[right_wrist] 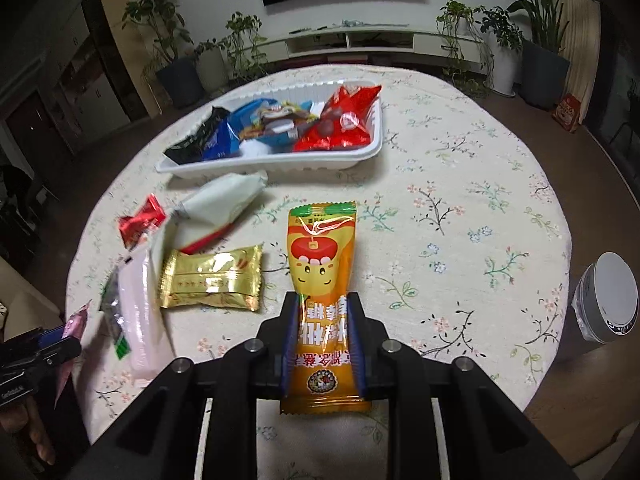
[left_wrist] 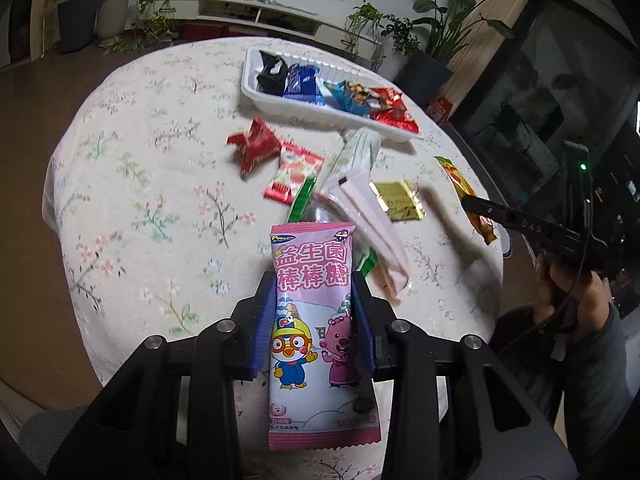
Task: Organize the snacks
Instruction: 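Carry both packs into the white tray and open both tools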
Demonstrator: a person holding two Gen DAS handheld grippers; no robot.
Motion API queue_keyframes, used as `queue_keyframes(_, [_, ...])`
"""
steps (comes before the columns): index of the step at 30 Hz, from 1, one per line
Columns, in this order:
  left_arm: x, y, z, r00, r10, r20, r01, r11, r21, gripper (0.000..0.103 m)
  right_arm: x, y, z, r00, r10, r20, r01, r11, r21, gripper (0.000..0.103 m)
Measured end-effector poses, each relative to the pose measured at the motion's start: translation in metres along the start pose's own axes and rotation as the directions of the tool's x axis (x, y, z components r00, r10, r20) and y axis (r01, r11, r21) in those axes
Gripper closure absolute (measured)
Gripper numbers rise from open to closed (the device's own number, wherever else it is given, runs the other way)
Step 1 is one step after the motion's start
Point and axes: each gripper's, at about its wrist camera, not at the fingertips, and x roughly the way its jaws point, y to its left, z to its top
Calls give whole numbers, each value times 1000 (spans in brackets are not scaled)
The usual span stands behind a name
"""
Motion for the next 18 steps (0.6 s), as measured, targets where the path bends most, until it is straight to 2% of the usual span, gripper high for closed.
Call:
queue_keyframes(3, [-10, -5, 18, 1000, -15, 21, 14, 1000, 15, 70, -18, -1, 3, 999, 24, 34, -25, 1000, 14, 78])
queue_keyframes(9, [-31, -21, 78, 996, -37, 87, 31, 997, 65, 70, -60, -2, 29, 990, 67, 126, -70, 997, 25, 78])
queue_keyframes(13, [-33, -35, 133, 992, -33, 119, 19, 993, 120, 70, -81, -1, 56, 979, 84, 183, -92, 995, 36, 78])
queue_keyframes(18, [-10, -50, 207, 991, -15, 130, -8, 985, 171, 70, -87, 6, 106, 970, 69, 234, -80, 996, 40, 78])
